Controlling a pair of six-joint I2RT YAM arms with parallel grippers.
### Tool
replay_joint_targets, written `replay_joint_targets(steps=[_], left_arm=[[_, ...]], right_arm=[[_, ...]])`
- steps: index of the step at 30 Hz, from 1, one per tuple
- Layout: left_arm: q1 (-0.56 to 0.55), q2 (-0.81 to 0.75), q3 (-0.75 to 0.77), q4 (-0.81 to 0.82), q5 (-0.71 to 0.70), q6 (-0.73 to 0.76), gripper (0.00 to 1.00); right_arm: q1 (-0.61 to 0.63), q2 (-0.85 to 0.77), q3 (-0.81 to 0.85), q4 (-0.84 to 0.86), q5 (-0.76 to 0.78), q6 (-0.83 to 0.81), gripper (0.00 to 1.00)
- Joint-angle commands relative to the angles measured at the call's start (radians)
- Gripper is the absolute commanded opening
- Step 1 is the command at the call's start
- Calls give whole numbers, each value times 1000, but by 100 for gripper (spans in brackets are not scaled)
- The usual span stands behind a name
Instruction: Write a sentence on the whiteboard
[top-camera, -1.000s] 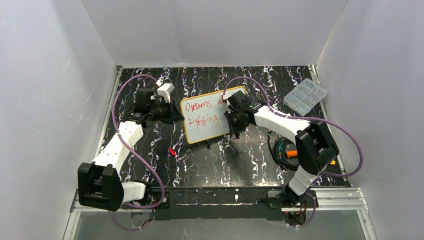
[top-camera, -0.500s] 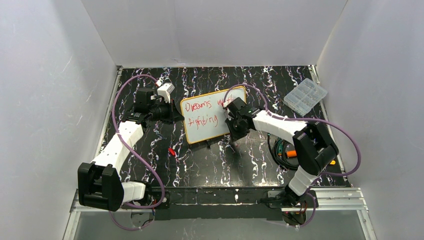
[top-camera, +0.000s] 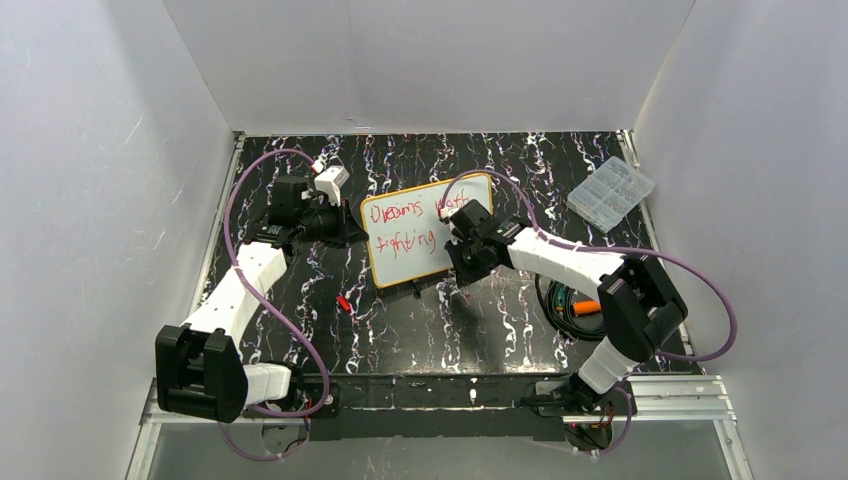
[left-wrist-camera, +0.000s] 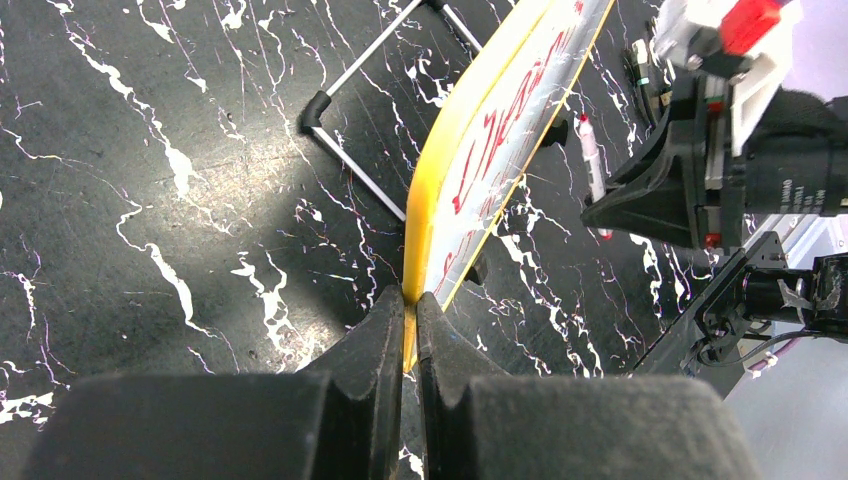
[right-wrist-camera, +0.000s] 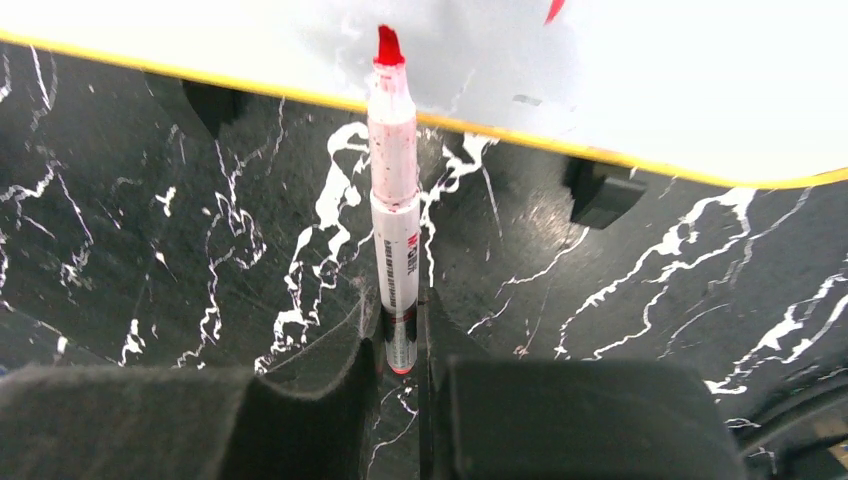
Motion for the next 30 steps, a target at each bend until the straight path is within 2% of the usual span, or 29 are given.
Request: replay_joint_targets(steps=[1, 11, 30], left_arm=[[-2, -46, -12, 4, 23, 2, 0], [-2, -44, -13, 4, 23, 2, 0], [-2, -43, -11, 2, 23, 2, 0]], right_arm=[[-2, -12, 79, -4, 65, -4, 1], [-11, 68, 134, -45, 84, -20, 1], [-61, 108, 135, -60, 71, -33, 1]])
